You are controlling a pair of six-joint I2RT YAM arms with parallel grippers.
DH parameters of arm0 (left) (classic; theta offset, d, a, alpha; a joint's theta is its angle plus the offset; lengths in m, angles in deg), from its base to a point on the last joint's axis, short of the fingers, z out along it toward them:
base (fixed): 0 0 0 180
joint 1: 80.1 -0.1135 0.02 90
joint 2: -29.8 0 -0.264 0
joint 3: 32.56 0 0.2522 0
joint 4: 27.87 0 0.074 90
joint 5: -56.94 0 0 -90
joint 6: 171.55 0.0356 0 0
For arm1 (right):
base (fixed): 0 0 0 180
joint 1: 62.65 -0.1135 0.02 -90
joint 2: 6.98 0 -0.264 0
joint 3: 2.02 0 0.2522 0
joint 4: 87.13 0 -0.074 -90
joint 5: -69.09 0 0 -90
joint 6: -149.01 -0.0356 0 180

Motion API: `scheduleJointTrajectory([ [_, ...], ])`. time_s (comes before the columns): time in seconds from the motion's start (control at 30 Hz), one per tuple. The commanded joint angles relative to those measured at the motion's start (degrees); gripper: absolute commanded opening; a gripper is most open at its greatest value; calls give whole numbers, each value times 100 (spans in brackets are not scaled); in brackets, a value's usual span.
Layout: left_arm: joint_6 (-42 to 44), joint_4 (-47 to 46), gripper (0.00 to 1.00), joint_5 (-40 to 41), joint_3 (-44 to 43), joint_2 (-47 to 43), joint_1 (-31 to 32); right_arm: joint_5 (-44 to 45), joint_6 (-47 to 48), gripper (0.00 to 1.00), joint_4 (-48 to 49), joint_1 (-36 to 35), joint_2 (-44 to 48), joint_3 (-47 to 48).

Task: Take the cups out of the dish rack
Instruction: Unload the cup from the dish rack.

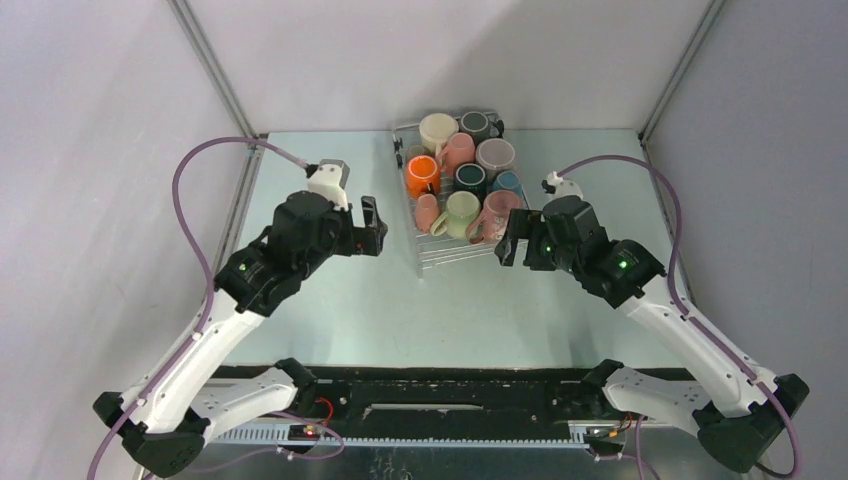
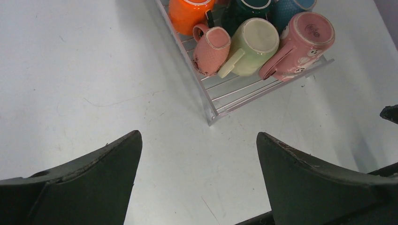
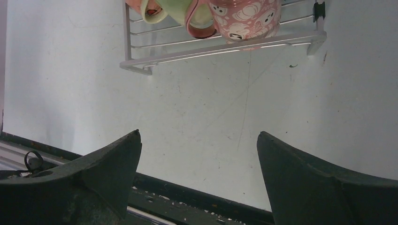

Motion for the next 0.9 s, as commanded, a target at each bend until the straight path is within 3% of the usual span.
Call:
scheduleJointTrajectory([
  [0.0,-30,-31,100,125,-43,-127,36,163,138,100,9,-80,-29,276],
  [0.4,124,-8,100,-52,16,-361,32,309,215,100,-26,-201,-214,288],
  [0.7,195,-1,100,-220,40,-304,23,461,571,100,201,-184,-942,544],
  [0.87,242,17,100,-391,14,-233,1,175,965,100,561,322,-1454,658],
])
